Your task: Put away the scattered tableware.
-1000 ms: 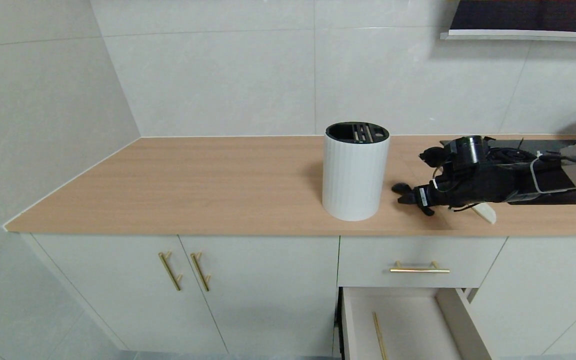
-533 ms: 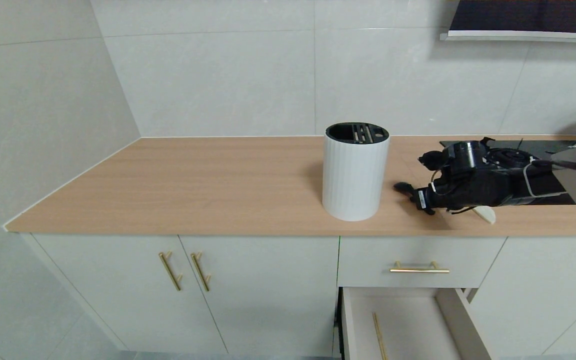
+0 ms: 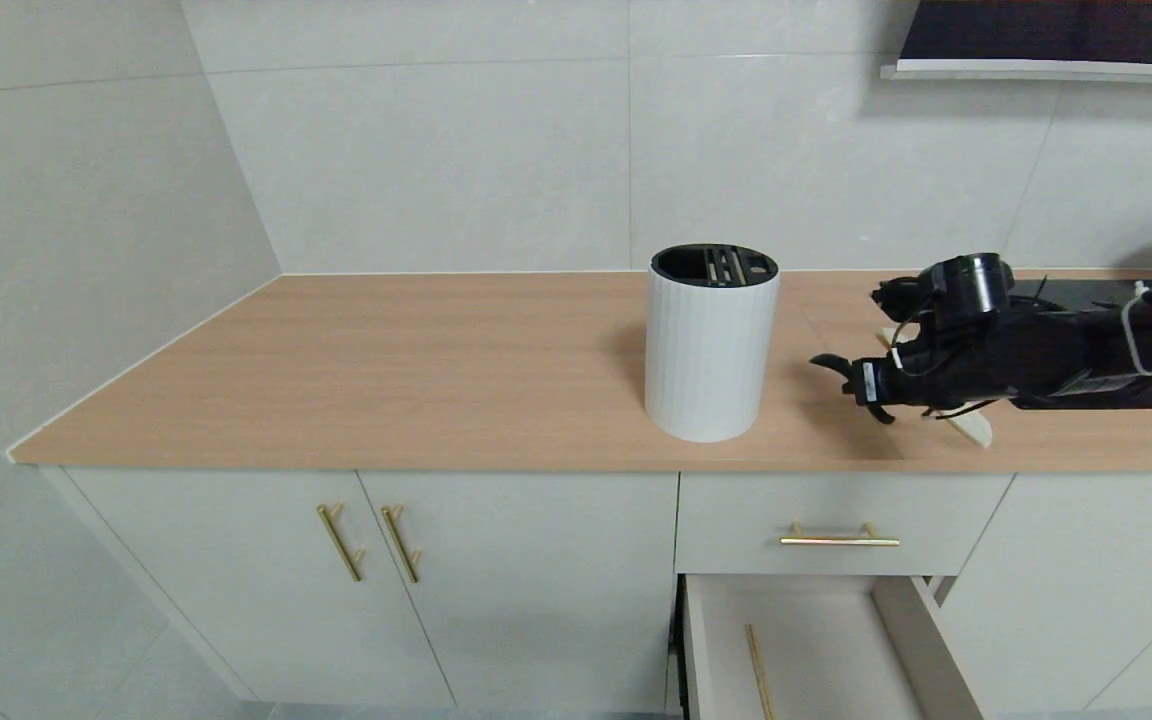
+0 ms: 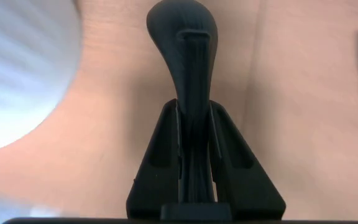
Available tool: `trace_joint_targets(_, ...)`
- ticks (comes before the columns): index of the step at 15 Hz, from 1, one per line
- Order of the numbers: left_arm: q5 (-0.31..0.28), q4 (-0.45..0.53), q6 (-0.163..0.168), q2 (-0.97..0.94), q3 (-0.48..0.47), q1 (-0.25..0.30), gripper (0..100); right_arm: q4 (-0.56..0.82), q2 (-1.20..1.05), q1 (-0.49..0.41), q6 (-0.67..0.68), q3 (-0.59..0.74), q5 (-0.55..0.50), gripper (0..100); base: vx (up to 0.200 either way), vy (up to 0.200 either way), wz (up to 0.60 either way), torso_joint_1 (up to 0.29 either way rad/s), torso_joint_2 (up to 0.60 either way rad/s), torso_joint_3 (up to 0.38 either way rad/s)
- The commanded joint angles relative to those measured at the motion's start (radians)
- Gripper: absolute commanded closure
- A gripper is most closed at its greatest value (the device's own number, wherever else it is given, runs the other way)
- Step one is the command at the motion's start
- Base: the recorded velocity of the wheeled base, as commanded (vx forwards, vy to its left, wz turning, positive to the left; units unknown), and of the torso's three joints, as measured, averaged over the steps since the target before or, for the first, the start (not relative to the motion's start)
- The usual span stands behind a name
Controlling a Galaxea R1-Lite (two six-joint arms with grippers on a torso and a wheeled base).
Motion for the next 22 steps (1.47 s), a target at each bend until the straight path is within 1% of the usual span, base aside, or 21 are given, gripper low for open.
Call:
trace_joint_targets(1, 0.000, 0.000, 0.000, 0.000, 0.000, 0.002, 0, 0.104, -0.278, 0.016, 0.098, 0.168, -0.017, 100, 0.000, 0.000, 0.00, 0.000, 0.00, 0.000)
trace_joint_targets(2, 0.000, 0.000, 0.000, 0.000, 0.000, 0.002, 0, 0.124, -0.348, 0.045, 0.139, 0.234, -0.030, 100, 0.000, 0.000, 0.00, 0.000, 0.00, 0.000)
trace_joint_targets(4, 0.000, 0.000, 0.000, 0.000, 0.000, 0.000, 0, 0.125, -0.439, 0.070, 0.148, 0.360, -0.104, 100, 0.000, 0.000, 0.00, 0.000, 0.00, 0.000)
trace_joint_targets(5, 0.000, 0.000, 0.000, 0.000, 0.000, 0.000, 0, 0.125, -0.489, 0.097, 0.161, 0.430, -0.144, 100, 0.000, 0.000, 0.00, 0.000, 0.00, 0.000)
trace_joint_targets(6, 0.000, 0.000, 0.000, 0.000, 0.000, 0.000, 0, 0.127, -0.523, 0.110, 0.174, 0.476, -0.162, 100, 0.000, 0.000, 0.00, 0.000, 0.00, 0.000)
trace_joint_targets(7, 0.000, 0.000, 0.000, 0.000, 0.000, 0.000, 0, 0.128, -0.549, 0.122, 0.177, 0.508, -0.170, 100, 0.000, 0.000, 0.00, 0.000, 0.00, 0.000)
trace_joint_targets(8, 0.000, 0.000, 0.000, 0.000, 0.000, 0.000, 0, 0.144, -0.604, 0.136, 0.179, 0.587, -0.172, 100, 0.000, 0.000, 0.00, 0.000, 0.00, 0.000)
trace_joint_targets(10, 0.000, 0.000, 0.000, 0.000, 0.000, 0.000, 0, 0.141, -0.626, 0.137, 0.194, 0.665, -0.175, 100, 0.000, 0.000, 0.00, 0.000, 0.00, 0.000)
trace_joint_targets(13, 0.000, 0.000, 0.000, 0.000, 0.000, 0.000, 0, 0.138, -0.629, 0.140, 0.194, 0.706, -0.198, 100, 0.000, 0.000, 0.00, 0.000, 0.00, 0.000)
trace_joint_targets(18, 0.000, 0.000, 0.000, 0.000, 0.000, 0.000, 0, 0.138, -0.630, 0.183, 0.197, 0.720, -0.199, 100, 0.000, 0.000, 0.00, 0.000, 0.00, 0.000)
trace_joint_targets(22, 0.000, 0.000, 0.000, 0.000, 0.000, 0.000, 0, 0.136, -0.615, 0.193, 0.196, 0.723, -0.198, 100, 0.000, 0.000, 0.00, -0.126, 0.30, 0.187)
